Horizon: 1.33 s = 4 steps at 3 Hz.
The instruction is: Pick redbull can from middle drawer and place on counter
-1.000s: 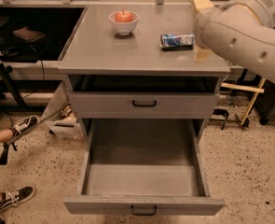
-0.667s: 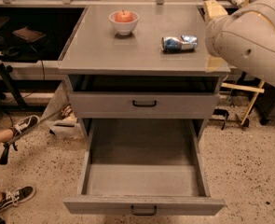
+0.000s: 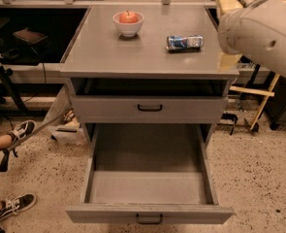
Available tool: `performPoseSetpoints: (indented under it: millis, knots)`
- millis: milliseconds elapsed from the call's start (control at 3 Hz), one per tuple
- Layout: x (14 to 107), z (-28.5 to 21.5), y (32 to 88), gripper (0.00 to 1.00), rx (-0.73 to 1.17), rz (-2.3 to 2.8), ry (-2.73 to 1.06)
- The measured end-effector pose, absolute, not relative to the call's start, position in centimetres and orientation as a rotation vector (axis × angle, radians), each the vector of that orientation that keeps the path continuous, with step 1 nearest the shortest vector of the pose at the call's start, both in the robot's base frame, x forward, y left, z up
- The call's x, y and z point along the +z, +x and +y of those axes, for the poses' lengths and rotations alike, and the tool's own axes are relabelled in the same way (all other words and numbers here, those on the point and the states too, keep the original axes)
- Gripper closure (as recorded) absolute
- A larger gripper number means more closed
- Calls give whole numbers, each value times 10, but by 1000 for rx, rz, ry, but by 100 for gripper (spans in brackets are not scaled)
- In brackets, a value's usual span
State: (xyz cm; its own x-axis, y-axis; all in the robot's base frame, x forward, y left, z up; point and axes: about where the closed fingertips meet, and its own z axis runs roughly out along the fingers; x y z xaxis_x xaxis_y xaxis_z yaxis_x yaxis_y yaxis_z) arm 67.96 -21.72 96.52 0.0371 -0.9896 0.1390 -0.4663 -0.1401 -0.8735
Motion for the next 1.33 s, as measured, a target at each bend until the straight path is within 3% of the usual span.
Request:
performPoseSetpoints:
  millis: [333, 667, 1000, 1333]
  knots:
    - [983, -258, 601, 0, -1076, 1594, -1661]
    - [1007, -321, 493, 0, -1281, 1746, -1537]
    - [1047, -346, 392, 0, -1509, 1785, -1325]
    - [1083, -331, 359, 0, -1540, 1718, -1223]
